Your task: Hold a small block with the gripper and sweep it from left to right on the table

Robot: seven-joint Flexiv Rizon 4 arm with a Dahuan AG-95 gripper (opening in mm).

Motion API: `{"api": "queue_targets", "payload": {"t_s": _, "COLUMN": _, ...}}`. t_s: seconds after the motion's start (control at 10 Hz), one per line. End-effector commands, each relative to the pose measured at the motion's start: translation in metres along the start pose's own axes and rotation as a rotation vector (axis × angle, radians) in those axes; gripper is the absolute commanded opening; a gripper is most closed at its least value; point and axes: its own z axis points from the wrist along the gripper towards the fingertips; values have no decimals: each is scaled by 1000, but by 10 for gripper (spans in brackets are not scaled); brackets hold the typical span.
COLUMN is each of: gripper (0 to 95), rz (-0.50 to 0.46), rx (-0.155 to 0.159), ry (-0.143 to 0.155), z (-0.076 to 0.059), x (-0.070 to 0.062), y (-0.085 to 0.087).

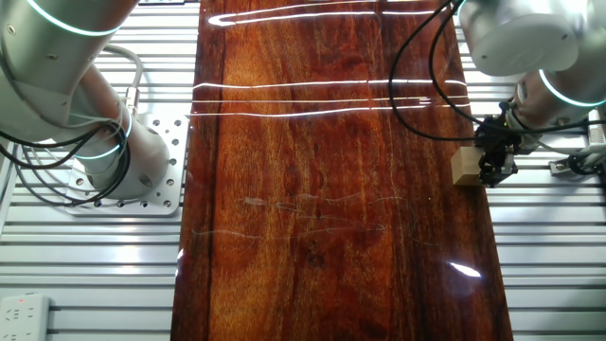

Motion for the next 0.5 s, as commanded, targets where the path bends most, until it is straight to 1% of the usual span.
{"api": "queue_targets", "payload": {"t_s": 0.1, "gripper": 380, "rz": 0, "rx": 1, "ry": 4, "z": 0, "x": 0, "y": 0}}
{"api": "queue_targets", "payload": {"t_s": 0.4, "gripper": 380, "rz": 1, "rx": -1, "ry": 1, "z": 0, "x": 1, "y": 0}}
{"api": "queue_targets", "payload": {"t_s": 0.5, "gripper": 380, "rz": 1, "rx": -3, "ry": 5, "z": -2, "x": 1, "y": 0}}
